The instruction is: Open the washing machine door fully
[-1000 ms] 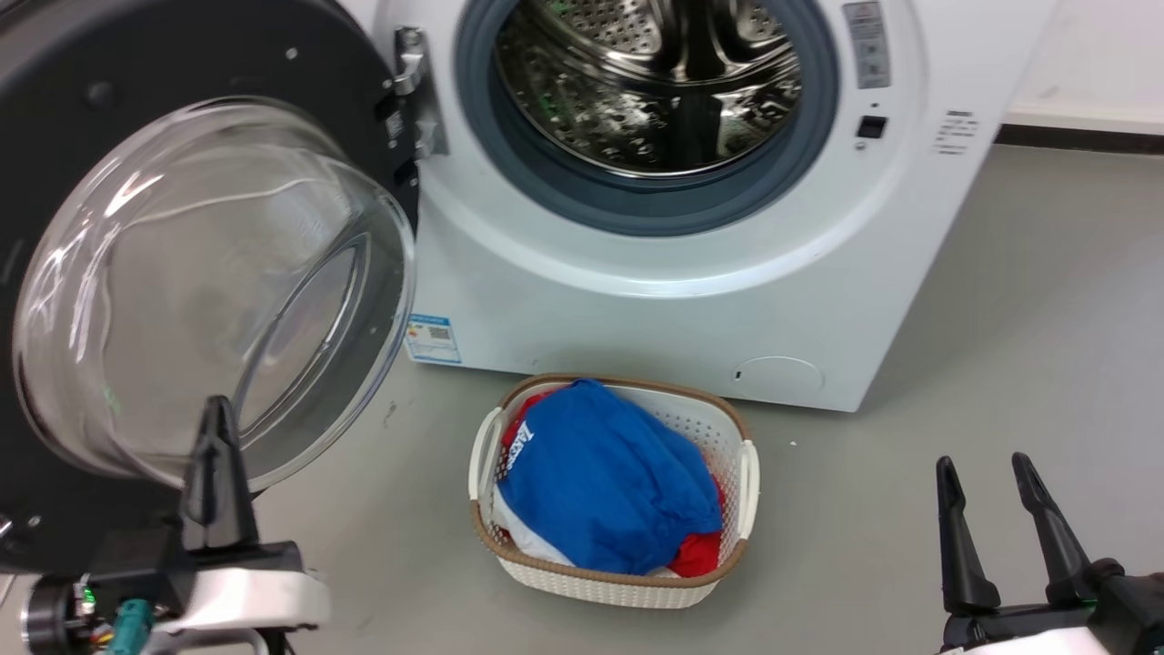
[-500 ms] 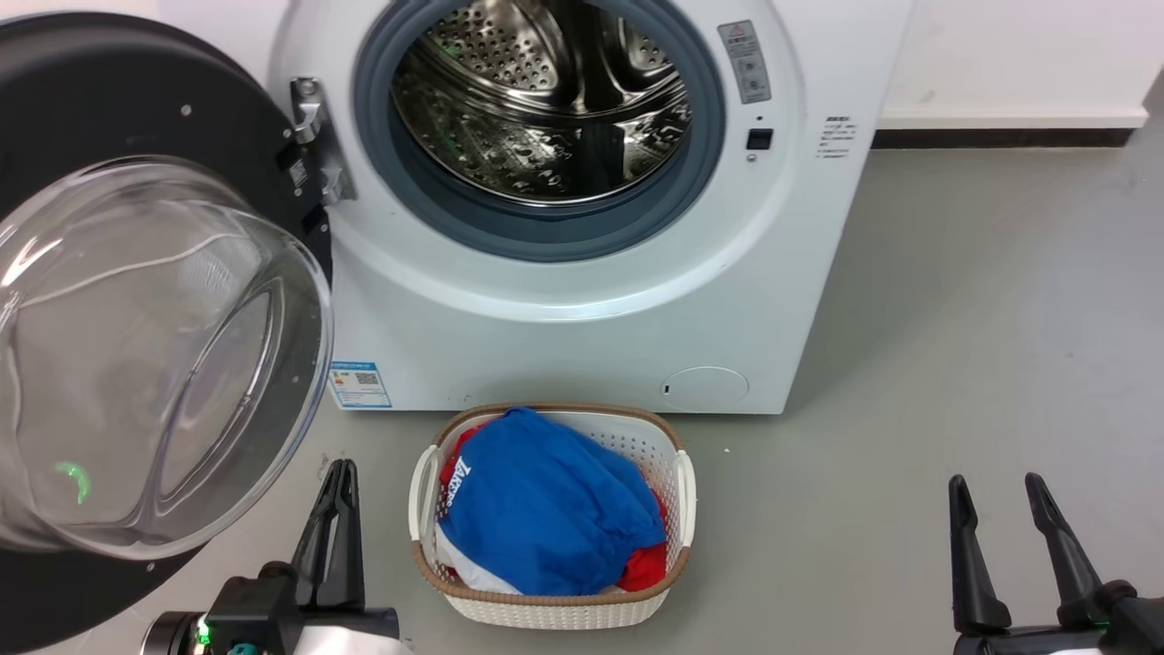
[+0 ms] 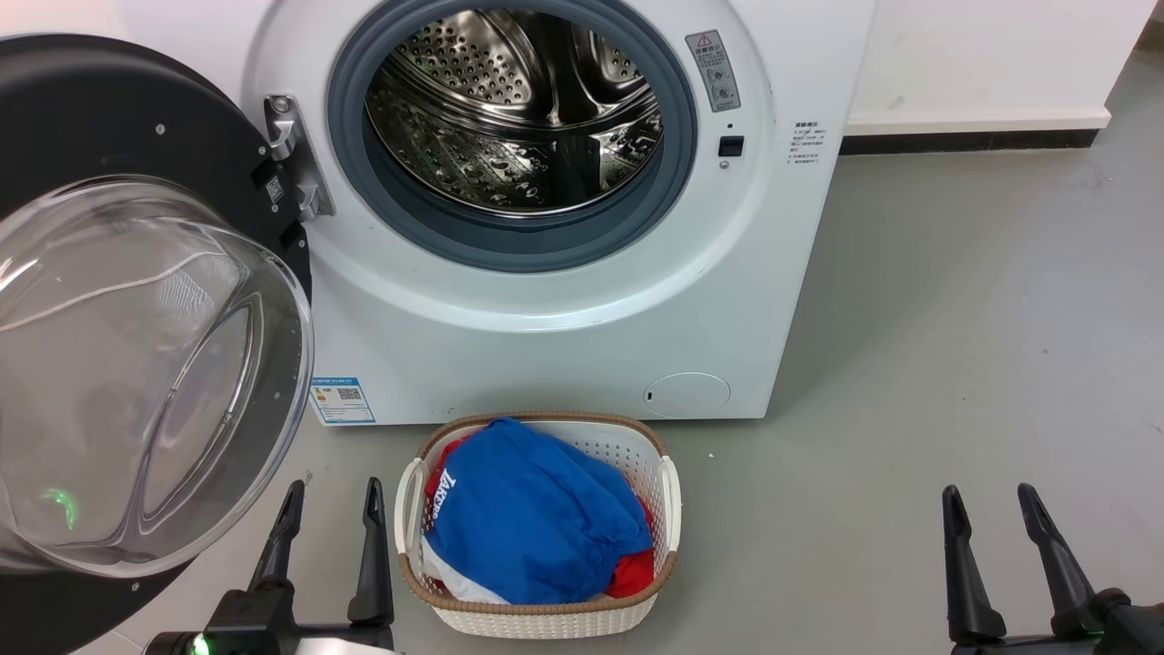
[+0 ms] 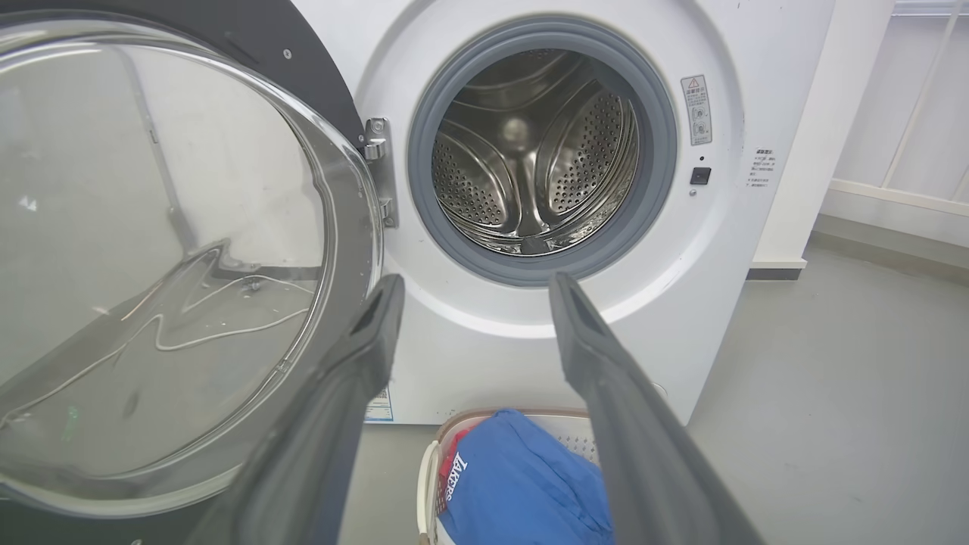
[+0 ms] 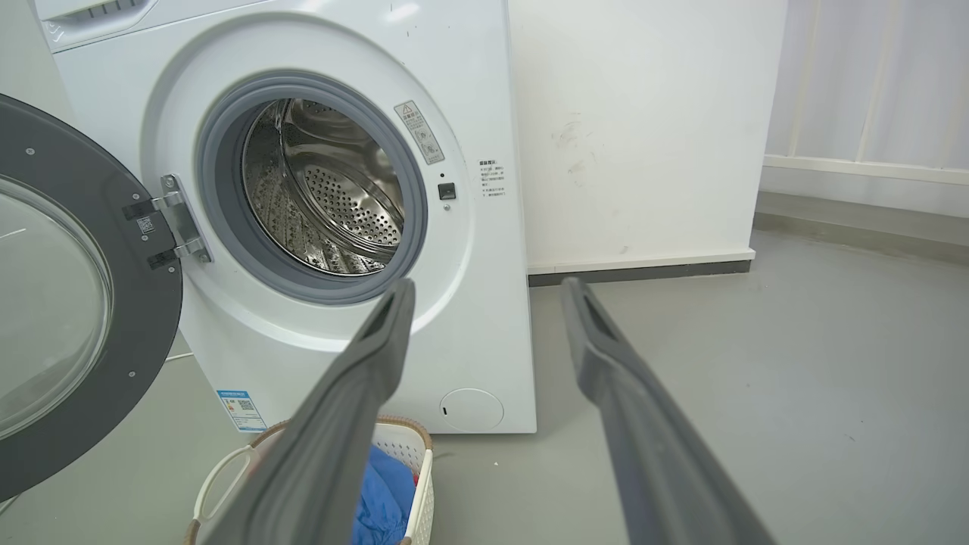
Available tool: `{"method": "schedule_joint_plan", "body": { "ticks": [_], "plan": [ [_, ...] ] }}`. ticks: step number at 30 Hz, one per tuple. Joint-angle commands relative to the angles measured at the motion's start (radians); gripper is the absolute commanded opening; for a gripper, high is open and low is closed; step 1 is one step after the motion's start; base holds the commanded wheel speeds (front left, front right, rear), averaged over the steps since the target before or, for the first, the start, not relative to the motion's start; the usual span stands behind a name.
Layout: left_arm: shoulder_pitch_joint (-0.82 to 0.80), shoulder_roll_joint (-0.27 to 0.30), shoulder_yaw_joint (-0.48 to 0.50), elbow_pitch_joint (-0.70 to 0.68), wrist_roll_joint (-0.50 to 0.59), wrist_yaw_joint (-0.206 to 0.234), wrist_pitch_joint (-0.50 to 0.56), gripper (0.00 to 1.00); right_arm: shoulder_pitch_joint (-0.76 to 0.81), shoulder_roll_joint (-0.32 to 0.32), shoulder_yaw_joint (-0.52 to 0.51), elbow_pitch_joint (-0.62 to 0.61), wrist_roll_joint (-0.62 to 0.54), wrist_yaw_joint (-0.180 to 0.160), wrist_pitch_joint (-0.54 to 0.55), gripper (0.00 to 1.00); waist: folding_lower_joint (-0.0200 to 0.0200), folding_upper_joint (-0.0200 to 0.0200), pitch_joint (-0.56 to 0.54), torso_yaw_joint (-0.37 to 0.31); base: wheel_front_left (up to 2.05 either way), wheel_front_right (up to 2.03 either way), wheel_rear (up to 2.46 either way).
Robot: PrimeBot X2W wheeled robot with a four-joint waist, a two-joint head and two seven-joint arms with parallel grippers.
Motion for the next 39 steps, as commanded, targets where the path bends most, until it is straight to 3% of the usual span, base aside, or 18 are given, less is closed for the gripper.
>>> {"method": "schedule_joint_plan", "body": {
  "ticks": [1,7,8,13,39],
  "plan": [
    [0.006,-0.001,0.004,0.004,-0.002,0.0,0.003,1.0,0.006,0.002,-0.001,0.002,0.007,0.0,-0.002,1.0,0.0,0.0,0.0,0.001,0.0,0.0,0.0],
    [0.006,-0.001,0.01,0.015,0.002,0.008,0.003,1.0,0.002,0.002,0.0,0.003,0.011,0.0,-0.002,1.0,0.0,0.0,0.001,0.003,0.0,0.0,0.0],
    [0.0,0.0,0.008,0.017,0.0,0.003,0.0,0.0,0.0,0.0,0.0,0.006,0.006,0.0,0.0,0.0,0.0,0.0,0.001,0.003,0.0,0.0,0.0],
    [0.005,0.0,0.008,0.063,-0.019,0.001,0.005,0.0,0.002,0.0,0.004,0.048,0.024,0.0,0.004,0.0,0.0,0.0,0.001,0.003,0.0,0.0,0.0],
    [-0.073,-0.001,0.048,0.12,-0.508,-0.045,0.126,0.0,-0.103,-0.026,0.012,0.133,0.518,0.0,0.098,0.0,0.0,0.0,0.007,0.004,0.0,0.0,0.0]
  ]
}}
